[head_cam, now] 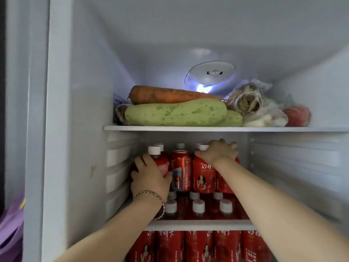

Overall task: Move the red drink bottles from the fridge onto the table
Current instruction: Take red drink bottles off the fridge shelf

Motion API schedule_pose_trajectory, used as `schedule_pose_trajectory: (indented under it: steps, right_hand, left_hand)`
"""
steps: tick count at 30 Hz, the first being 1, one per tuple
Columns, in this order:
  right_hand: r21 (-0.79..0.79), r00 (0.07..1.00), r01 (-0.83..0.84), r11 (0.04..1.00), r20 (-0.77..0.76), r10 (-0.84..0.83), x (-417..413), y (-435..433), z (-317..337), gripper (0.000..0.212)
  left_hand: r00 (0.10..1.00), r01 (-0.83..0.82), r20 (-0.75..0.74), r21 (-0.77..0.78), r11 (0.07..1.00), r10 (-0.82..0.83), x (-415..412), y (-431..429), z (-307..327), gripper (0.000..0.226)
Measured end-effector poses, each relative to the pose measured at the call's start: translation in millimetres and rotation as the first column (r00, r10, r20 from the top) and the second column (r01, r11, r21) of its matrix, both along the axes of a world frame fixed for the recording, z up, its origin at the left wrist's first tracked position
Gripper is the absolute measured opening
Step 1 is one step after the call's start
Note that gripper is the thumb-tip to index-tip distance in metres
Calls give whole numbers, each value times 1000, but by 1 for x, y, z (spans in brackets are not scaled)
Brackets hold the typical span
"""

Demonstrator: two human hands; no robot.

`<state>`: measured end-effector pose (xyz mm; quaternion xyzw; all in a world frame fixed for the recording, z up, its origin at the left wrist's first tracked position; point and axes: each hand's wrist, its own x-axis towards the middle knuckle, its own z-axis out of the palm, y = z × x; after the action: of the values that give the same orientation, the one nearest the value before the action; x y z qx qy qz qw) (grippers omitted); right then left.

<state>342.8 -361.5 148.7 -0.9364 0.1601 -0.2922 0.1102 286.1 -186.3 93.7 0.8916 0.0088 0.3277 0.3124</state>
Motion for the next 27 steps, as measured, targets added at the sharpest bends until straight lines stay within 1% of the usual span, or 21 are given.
schedule_pose_trajectory:
  steps: [2,4,5,7,8,10,13,16,18,20,22,25,27]
  right_hand:
    - [-12,998,-42,999,44,42,-8,-5,2,61]
    - [-84,989,-74,994,122,84,-19,-10,-1,52]
    - [-113,974,-101,989,193,121,-25,-13,-5,44]
    - [-162,914,-176,971,340,223,-37,-17,-17,30]
    - [-209,885,-197,958,382,265,-43,-17,-22,31]
    - [-344,843,-208,916,412,346,-54,-15,-31,34]
    - [-579,757,-178,795,436,487,-67,-13,-42,42]
    - [-687,649,-159,709,469,600,-72,-16,-50,38]
    - [-720,580,-152,677,490,651,-76,-19,-51,32]
    - [-703,551,-168,691,514,658,-83,-17,-50,35]
    - [-663,521,-201,721,550,652,-89,-14,-49,36]
    - [-631,504,-251,734,563,655,-95,-11,-42,34]
    - [-614,538,-303,729,522,662,-99,-8,-35,33]
  left_hand:
    - [1000,-18,1,24,1000,18,0,1,-1,73]
    - [999,-35,-4,43,998,35,0,1,-1,74]
    - [999,-38,-9,48,998,39,-1,1,0,75]
    - [999,-34,-24,47,998,35,-2,2,4,78]
    - [999,-28,-33,44,999,29,-3,2,6,80]
    - [998,-3,-55,34,999,5,-6,3,11,88]
    - [995,42,-92,40,998,-39,-12,7,19,99]
    - [991,65,-121,106,992,-52,-17,11,25,92]
    - [989,77,-134,157,985,-56,-20,15,27,88]
    - [987,96,-147,190,977,-68,-20,18,30,89]
    - [984,108,-158,192,975,-78,-19,19,32,92]
    - [988,95,-140,214,972,-66,-18,17,29,90]
    - [993,85,-103,240,967,-62,-17,16,25,89]
